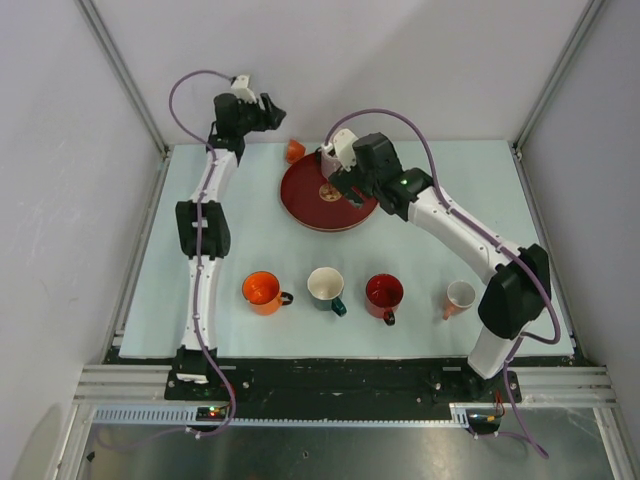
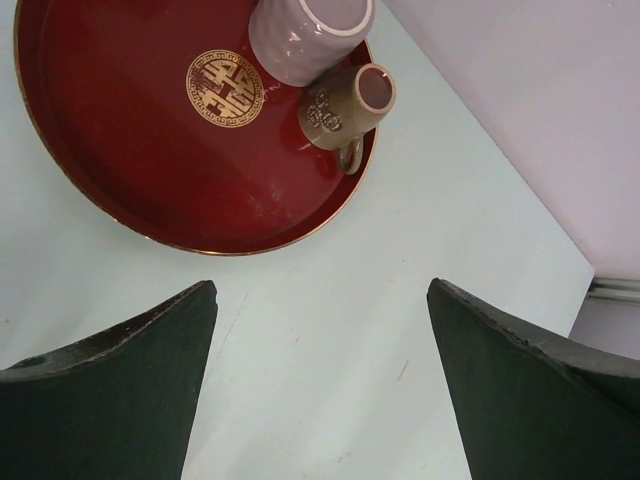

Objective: Turn the mug right side up

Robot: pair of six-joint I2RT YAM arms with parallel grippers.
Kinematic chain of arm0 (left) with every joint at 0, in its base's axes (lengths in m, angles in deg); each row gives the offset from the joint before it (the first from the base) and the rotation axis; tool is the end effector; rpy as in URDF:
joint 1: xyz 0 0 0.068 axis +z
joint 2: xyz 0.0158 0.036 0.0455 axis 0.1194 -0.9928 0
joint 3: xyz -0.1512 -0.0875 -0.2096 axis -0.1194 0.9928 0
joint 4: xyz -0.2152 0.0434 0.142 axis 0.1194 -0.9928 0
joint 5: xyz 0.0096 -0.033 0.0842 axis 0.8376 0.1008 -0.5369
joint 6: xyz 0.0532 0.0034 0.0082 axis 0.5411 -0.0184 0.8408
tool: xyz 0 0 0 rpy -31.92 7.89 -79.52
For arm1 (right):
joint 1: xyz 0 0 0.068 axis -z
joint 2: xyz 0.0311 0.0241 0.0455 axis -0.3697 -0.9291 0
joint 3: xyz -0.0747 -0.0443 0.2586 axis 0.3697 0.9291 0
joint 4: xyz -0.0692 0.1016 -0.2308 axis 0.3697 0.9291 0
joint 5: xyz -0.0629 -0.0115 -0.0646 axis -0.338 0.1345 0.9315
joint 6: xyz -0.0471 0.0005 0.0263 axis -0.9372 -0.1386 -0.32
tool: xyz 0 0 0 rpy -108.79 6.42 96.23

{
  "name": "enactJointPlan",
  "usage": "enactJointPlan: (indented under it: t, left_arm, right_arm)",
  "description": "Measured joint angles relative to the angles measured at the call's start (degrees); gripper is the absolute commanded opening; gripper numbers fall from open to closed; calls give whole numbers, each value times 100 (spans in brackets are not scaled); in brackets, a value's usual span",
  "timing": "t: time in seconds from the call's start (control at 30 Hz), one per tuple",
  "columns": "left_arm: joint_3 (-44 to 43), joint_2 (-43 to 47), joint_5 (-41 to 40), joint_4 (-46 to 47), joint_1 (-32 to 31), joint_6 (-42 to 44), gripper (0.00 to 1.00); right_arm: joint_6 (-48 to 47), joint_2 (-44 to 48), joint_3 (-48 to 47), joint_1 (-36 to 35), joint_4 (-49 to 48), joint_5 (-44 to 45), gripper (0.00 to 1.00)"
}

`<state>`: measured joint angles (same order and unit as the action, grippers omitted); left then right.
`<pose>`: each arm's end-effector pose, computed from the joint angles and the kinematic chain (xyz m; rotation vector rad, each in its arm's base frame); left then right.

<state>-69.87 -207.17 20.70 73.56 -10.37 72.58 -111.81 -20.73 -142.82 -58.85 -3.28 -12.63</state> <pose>0.6115 -0.0530 0.2522 0.2403 1.6814 -0.5510 0.3263 0.2351 0.3510 -0.9709 1.8989 -0.1766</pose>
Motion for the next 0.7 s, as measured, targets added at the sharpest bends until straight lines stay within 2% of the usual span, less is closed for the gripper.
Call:
enactJointPlan:
  t: [0.13,0.3,0.47,0.7]
  left_arm:
    - [50,-345,-297,76,92,-1486,69]
    - [166,-514,-435,162,131,-2605,66]
    - [417,-514,-411,247,61,-3357,63]
    - [678,-514,-251,247,-101,-3910,60]
  right_arm:
    - [0,-52,-79,-31,107,-20,91]
    - [-4,-61,-98,-52,184,-17,91]
    - [-9,-68,-155,-52,256,-17,91]
    - [-22,-70,-188,-52,376,-20,91]
